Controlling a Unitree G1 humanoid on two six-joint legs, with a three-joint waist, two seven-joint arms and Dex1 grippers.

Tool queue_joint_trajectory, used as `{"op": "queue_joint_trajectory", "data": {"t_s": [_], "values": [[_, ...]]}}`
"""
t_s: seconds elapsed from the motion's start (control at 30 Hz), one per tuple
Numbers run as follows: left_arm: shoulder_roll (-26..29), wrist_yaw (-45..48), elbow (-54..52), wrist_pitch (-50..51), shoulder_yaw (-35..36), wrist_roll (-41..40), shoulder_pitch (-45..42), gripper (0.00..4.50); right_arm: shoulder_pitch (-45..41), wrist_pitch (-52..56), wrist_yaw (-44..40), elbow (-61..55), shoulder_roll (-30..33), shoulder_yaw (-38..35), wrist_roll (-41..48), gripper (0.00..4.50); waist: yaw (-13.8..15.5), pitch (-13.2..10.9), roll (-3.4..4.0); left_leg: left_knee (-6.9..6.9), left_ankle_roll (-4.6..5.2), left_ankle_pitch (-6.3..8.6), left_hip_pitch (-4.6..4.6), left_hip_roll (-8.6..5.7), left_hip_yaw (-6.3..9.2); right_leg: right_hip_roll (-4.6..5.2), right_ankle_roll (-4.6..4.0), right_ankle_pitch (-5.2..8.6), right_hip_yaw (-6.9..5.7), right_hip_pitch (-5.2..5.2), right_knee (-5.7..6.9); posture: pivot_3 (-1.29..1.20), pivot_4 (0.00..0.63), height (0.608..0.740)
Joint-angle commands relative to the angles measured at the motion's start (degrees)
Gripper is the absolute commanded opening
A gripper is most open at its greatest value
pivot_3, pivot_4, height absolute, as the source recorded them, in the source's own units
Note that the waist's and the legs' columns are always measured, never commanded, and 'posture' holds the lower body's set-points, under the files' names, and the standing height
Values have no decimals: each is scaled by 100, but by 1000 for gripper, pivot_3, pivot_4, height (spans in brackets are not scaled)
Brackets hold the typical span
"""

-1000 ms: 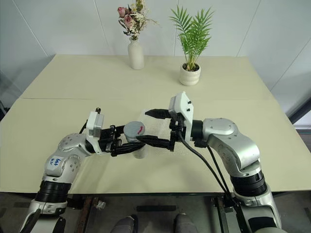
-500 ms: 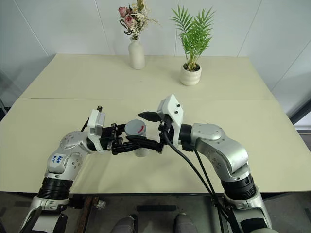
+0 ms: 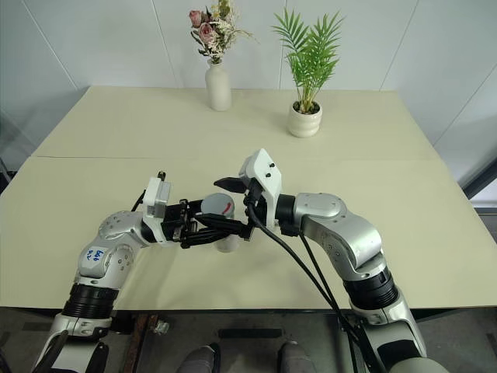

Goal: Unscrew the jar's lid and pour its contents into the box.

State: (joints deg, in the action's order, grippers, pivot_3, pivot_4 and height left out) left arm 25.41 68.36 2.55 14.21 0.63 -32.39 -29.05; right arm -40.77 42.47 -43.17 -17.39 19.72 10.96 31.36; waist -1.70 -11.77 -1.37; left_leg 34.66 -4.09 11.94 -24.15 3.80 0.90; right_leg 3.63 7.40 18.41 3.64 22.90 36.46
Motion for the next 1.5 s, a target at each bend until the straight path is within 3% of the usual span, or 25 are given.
{"op": "queue_joint_trajectory", "data": {"t_s": [0.03,0.83,1.27,1.5], "values": [[-13,99,-162,-101,36,-77,-62,2744,-126,-178,-1,6,58,-225,-25,4447,0,0,0,0,0,0,0,0,0,0,0,0,0,0,0,0,150,740],[87,329,14,-69,60,-122,-132,2744,116,-454,-352,220,886,-812,247,4447,1,0,0,-1,0,0,0,0,0,0,0,0,0,0,-4,0,150,740],[96,417,94,-25,121,-98,-210,2744,101,-584,-1337,1068,1689,-1275,414,4447,-4,-1,0,-7,3,1,-1,0,-4,0,0,0,0,0,-16,0,150,740],[62,389,82,-45,110,-76,-201,2744,-122,-53,-1035,446,1235,-1360,1100,4447,-13,-1,0,-7,3,2,0,0,-3,0,1,0,1,0,-16,0,150,740]]}}
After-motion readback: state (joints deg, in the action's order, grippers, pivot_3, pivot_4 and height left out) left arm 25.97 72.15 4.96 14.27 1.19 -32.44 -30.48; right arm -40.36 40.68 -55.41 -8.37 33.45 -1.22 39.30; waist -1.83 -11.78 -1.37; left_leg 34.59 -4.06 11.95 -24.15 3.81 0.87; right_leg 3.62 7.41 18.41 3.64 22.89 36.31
